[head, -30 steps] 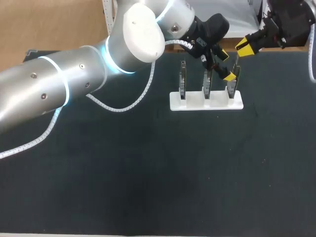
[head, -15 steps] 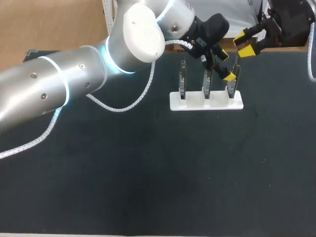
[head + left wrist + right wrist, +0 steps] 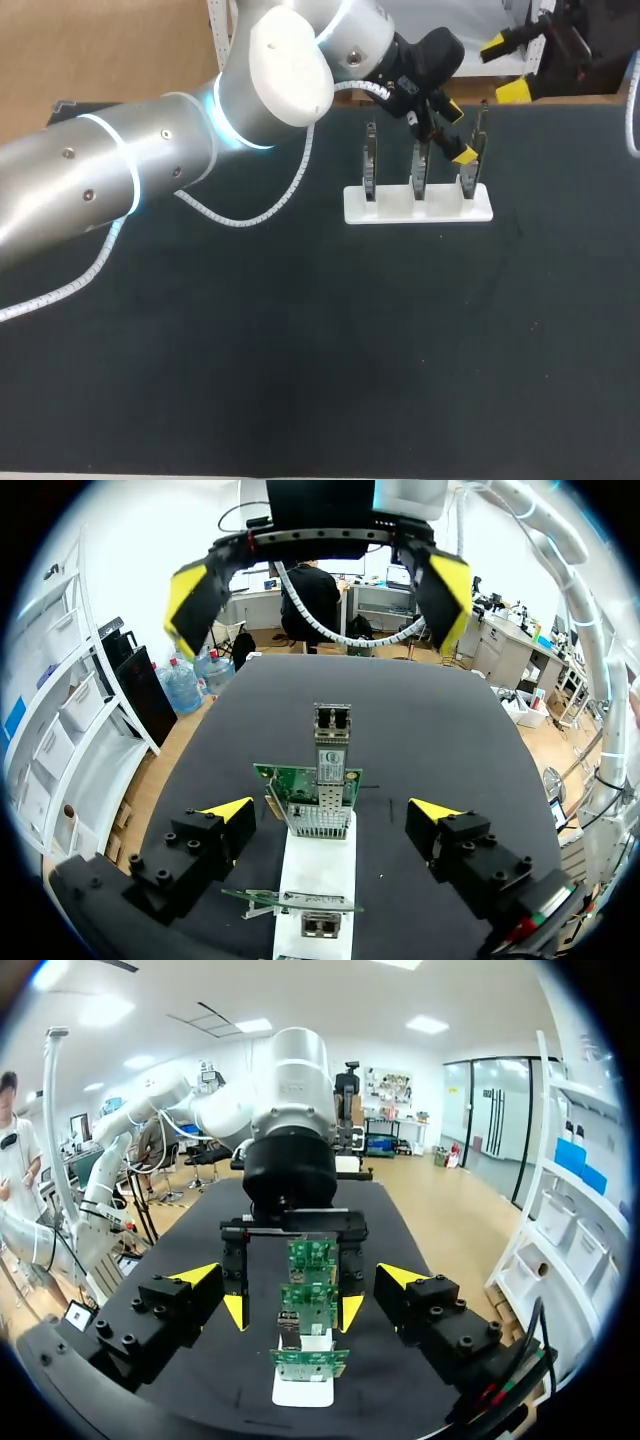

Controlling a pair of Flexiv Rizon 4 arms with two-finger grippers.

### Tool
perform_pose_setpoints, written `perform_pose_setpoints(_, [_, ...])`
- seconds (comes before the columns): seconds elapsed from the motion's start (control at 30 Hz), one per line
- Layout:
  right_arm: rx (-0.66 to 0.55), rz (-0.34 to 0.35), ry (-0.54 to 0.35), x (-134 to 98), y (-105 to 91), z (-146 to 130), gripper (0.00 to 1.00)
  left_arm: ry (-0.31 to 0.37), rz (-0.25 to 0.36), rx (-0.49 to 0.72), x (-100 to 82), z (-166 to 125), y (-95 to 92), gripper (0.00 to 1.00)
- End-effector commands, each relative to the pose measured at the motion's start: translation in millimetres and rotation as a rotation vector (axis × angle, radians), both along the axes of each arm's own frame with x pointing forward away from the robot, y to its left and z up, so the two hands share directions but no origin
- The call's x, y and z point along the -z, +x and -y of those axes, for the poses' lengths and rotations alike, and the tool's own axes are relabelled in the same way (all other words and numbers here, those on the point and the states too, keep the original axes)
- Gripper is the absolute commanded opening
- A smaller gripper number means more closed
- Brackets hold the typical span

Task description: Pick up the optical module with the left hand, and insert it into the network port with the right hand.

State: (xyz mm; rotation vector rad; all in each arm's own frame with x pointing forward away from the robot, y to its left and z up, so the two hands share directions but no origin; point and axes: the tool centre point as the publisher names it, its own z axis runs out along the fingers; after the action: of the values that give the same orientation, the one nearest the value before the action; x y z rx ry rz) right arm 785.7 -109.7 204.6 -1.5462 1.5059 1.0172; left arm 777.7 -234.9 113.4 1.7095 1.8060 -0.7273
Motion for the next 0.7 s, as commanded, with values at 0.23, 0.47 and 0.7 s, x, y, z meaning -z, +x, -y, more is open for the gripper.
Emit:
perform_pose_setpoints(0.23, [0.000, 0.012, -0.010, -4.1, -1.0, -1.3, 0.00, 0.005, -0.003, 0.000, -0.7, 1.0, 1.4, 1.00])
perform_pose_setpoints(0.47, [-0.006, 0.004, -0.015, 0.4, -1.5, -3.1, 0.00, 0.005, -0.003, 0.000, -0.7, 1.0, 1.4, 1.00])
perform_pose_setpoints(0.7, [-0.010, 0.004, -0.025, 2.3, -2.0, -5.3, 0.00, 0.005, -0.003, 0.000, -0.7, 1.0, 1.4, 1.00])
